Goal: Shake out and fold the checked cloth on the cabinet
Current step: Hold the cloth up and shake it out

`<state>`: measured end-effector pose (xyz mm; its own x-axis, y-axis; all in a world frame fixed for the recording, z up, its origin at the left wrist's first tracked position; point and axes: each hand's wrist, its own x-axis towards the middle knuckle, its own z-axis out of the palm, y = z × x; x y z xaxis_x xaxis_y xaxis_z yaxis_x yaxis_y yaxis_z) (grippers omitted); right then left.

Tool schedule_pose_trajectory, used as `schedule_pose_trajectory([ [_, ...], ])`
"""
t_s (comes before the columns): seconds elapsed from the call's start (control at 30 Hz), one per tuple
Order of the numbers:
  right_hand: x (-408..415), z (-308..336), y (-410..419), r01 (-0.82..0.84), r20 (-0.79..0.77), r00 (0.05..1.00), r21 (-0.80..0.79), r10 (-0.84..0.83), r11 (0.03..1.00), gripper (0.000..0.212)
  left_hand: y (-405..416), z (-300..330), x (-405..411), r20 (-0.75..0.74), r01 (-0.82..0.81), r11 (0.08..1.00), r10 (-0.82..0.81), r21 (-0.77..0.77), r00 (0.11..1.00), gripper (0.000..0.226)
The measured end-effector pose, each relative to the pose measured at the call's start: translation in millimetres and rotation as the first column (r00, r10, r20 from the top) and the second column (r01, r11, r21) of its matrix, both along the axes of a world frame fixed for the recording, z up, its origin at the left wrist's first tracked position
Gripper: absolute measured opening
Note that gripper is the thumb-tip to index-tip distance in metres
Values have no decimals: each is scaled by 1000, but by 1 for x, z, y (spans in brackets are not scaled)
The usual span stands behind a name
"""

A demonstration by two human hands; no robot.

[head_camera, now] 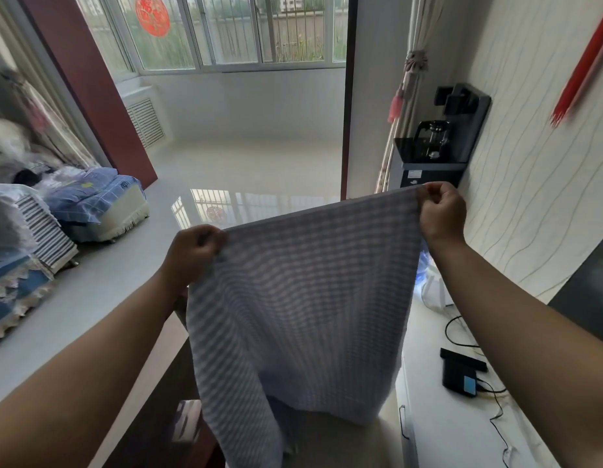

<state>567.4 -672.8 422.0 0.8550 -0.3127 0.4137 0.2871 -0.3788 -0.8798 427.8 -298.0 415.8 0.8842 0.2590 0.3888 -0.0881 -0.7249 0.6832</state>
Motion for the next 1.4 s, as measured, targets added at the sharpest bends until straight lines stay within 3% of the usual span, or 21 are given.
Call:
schedule_pose_trajectory([
  [0.07,7,0,6,51,-70,996,-37,-54,998,18,-3,-2,14,-129,-47,996,37,-81,991,22],
  [0.17,8,5,27,103,-225,966,-133,-131,986,24,-21,-6,39,-282,-223,974,200,-50,938,33],
  [0.23,-6,10,50,60,-187,977,-201,-98,978,24,-42,-3,52,-277,-272,961,252,-38,927,32],
  [0.3,-32,8,76,-104,-74,994,-307,85,946,17,-67,1,58,-229,-215,977,207,-9,951,30],
  [0.37,-62,3,98,-376,-31,915,-428,403,822,9,-91,3,55,-201,-78,997,81,25,976,26],
  [0.43,-80,3,106,-559,-94,781,-546,617,625,7,-109,7,48,-208,113,993,-104,30,972,20],
  [0.53,-81,16,101,-736,-374,639,-551,672,393,12,-115,9,37,-232,306,952,-291,31,928,26],
  [0.63,-80,22,95,-859,-540,501,-406,676,313,29,-112,7,29,-251,412,911,-402,-14,881,16],
  [0.73,-84,18,97,-864,-571,495,-404,654,301,30,-112,1,23,-253,431,902,-424,-30,870,13],
  [0.87,-84,8,97,-794,-542,593,-519,596,317,23,-114,-9,20,-195,337,940,-340,-50,920,18],
  [0.93,-87,2,96,-763,-529,627,-564,572,315,24,-117,-16,19,-196,269,955,-290,-128,937,10],
  [1.0,-91,-4,96,-721,-482,662,-619,573,312,22,-116,-21,17,-227,228,950,-275,-214,934,17],
  [1.07,-93,-9,98,-663,-416,701,-679,579,316,18,-111,-22,14,-266,289,886,-395,-362,879,21],
  [1.13,-91,-9,96,-600,-349,740,-729,575,329,15,-105,-25,6,-209,338,743,-535,-578,819,32],
  [1.17,-89,-7,93,-568,-315,759,-748,570,343,15,-102,-30,4,-167,335,725,-524,-602,835,35],
  [1.3,-84,7,76,-474,-181,782,-793,596,382,14,-97,-58,0,-90,264,906,-309,-330,947,5],
  [1.4,-89,15,73,-445,-105,788,-779,607,443,15,-99,-74,-4,114,162,974,-145,-156,983,27],
])
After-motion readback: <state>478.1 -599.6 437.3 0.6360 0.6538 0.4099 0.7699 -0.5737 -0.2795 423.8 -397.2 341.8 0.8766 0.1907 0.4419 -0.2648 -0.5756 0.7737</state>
